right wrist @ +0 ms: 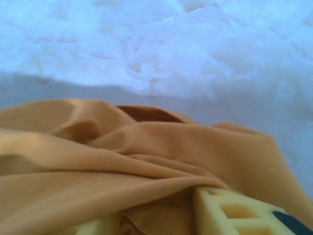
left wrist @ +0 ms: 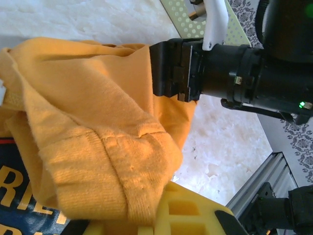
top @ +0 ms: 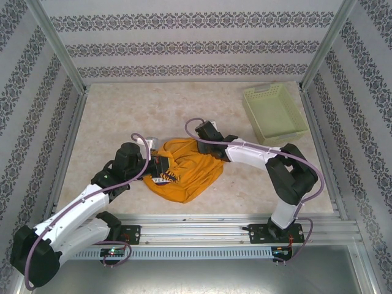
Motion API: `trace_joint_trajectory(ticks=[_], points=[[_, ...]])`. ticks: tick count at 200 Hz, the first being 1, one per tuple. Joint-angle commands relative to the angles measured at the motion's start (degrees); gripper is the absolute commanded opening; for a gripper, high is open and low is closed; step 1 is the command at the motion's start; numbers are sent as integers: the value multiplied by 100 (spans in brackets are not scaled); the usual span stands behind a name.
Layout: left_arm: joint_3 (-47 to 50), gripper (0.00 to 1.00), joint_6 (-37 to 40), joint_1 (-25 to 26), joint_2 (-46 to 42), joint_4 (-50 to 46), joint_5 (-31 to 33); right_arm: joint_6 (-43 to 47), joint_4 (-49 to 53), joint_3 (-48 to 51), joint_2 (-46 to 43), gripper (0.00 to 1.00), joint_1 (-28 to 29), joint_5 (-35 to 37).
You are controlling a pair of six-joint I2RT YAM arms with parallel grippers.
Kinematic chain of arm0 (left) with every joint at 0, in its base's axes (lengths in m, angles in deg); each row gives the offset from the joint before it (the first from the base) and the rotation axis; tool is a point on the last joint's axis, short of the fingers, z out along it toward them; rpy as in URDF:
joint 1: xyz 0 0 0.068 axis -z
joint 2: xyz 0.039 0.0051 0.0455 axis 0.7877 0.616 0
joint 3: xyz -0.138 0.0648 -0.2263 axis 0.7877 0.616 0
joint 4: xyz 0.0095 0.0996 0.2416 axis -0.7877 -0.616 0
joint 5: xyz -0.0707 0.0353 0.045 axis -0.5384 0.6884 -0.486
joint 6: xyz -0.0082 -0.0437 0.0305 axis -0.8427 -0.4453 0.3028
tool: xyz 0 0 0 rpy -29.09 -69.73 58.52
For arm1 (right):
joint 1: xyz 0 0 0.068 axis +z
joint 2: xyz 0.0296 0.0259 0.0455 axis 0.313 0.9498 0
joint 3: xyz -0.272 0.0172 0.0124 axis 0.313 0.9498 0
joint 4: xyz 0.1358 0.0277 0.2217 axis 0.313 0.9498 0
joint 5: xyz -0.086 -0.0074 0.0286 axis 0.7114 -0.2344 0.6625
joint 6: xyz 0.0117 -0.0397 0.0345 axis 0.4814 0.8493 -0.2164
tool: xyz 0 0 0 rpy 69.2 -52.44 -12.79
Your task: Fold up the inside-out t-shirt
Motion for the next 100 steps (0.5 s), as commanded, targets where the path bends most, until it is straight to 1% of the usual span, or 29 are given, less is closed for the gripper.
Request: trace_joint_trajectory(ticks=[1, 28, 56, 76, 100], points=[[-65, 0, 248, 54, -70, -262, -13, 158, 100, -1, -184, 42, -149, 248], [7, 0, 225, 58, 94, -192, 86, 119, 117, 345, -865, 45, 21, -93], [17, 0, 165, 54, 172, -36, 165, -103, 29, 725, -1418, 44, 471, -405], [-36, 0, 138, 54, 197, 27, 166, -351, -168, 827, -1390, 42, 730, -770], [-115, 0, 127, 54, 173, 42, 158, -485, -424, 775, -1001, 39, 835, -1091]])
